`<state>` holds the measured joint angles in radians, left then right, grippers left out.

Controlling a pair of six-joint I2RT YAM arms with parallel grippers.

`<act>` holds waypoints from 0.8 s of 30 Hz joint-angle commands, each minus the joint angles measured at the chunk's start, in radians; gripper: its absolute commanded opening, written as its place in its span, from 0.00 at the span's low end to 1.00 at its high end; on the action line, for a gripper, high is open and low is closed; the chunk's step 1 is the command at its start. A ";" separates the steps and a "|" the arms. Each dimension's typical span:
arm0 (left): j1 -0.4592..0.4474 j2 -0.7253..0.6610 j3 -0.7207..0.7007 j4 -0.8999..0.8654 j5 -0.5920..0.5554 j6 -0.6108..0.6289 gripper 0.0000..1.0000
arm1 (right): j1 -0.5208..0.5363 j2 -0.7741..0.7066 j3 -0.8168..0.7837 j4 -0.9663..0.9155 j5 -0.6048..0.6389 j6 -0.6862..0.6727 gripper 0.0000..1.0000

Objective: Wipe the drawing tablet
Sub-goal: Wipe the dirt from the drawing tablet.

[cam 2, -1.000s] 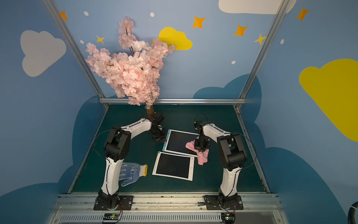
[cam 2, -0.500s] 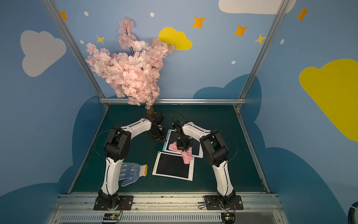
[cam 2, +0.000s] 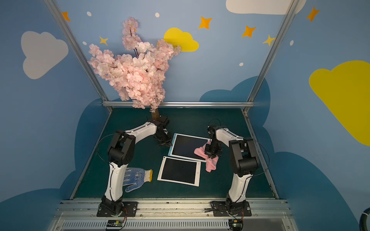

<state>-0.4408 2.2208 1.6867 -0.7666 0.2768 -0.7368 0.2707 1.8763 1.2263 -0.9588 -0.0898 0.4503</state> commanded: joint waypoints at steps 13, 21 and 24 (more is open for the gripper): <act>-0.003 -0.135 0.030 -0.033 -0.174 0.049 0.38 | 0.024 -0.080 0.086 -0.070 0.088 -0.071 0.00; 0.040 -0.367 -0.306 0.013 -0.144 0.028 0.31 | 0.183 -0.136 0.162 -0.085 0.099 -0.142 0.00; 0.058 -0.463 -0.453 0.046 -0.122 0.013 0.25 | 0.311 -0.123 0.181 -0.048 0.063 -0.141 0.00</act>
<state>-0.3996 1.7927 1.3270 -0.7242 0.1387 -0.7113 0.4973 1.7531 1.3918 -1.0107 0.0029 0.3325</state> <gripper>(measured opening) 0.257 0.059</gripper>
